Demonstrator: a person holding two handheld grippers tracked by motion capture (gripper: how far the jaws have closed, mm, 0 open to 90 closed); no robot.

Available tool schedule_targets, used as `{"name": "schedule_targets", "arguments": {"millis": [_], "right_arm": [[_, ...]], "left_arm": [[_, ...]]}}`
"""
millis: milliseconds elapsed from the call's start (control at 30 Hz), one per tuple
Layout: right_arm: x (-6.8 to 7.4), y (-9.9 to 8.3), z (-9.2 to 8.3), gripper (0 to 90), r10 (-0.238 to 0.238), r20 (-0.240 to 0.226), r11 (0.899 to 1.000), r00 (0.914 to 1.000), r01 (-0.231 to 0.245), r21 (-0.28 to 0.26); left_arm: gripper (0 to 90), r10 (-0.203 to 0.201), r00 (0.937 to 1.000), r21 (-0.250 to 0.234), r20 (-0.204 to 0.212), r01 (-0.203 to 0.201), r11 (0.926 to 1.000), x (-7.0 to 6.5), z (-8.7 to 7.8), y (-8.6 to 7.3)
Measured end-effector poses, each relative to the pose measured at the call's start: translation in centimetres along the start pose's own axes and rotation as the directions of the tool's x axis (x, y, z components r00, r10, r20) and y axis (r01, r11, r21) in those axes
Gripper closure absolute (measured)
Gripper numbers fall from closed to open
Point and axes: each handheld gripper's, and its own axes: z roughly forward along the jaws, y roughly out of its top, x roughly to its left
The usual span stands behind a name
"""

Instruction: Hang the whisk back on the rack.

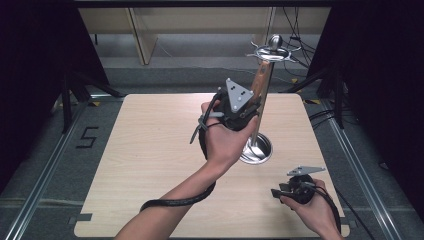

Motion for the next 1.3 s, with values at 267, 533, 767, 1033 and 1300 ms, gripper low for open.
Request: {"name": "schedule_targets", "arguments": {"millis": [267, 533, 767, 1033, 1300], "right_arm": [[0.0, 0.0, 0.0, 58.4, 0.0, 0.0, 1.0, 1.0, 0.0, -0.001], [0.0, 0.0, 0.0, 58.4, -0.001, 0.0, 1.0, 1.0, 0.001, 0.002], [-0.1, 0.0, 0.1, 58.4, -0.019, 0.002, 1.0, 0.9998, 0.019, -0.002], [0.0, 0.0, 0.0, 58.2, -0.003, 0.0, 1.0, 1.0, 0.003, 0.005], [0.0, 0.0, 0.1, 58.2, -0.004, 0.001, 1.0, 1.0, 0.004, 0.004]], "left_arm": [[67.7, 0.005, 1.0, -0.003, 0.001, -0.005, 1.0, -0.2, 0.2, 0.2], [67.7, 0.005, 1.0, 0.0, -0.001, -0.005, 1.0, -0.3, 0.4, 0.2], [67.7, 0.005, 1.0, 0.003, -0.003, -0.005, 1.0, -0.3, 0.5, 0.3], [67.7, 0.003, 1.0, 0.003, -0.006, -0.003, 1.0, -0.4, 0.8, 0.4], [67.7, 0.003, 0.9999, 0.006, -0.011, -0.003, 1.0, -0.3, 1.1, 0.5]]}}
